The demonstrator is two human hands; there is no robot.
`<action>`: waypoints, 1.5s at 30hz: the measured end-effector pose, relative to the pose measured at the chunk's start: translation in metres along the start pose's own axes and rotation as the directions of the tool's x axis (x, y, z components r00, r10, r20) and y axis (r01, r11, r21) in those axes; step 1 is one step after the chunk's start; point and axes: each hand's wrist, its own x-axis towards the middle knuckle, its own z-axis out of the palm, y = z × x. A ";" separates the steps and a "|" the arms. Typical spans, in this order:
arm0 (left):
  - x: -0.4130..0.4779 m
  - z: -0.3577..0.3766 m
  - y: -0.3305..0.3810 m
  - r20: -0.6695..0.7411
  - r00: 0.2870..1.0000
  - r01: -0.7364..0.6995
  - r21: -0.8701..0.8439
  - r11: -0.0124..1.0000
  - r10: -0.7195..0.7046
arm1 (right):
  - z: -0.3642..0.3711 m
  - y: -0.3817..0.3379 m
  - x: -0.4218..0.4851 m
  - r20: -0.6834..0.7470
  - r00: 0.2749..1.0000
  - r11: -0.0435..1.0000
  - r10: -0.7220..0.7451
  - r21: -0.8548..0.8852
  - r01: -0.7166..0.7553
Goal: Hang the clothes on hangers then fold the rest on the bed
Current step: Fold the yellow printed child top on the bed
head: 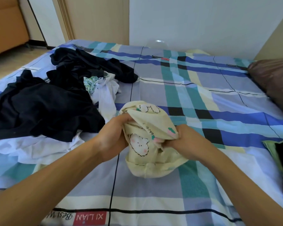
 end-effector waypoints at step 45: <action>-0.009 -0.024 0.012 0.472 0.879 -0.476 0.862 0.174 0.064 | -0.042 0.005 -0.021 -0.259 0.892 0.139 -0.371 0.934 0.329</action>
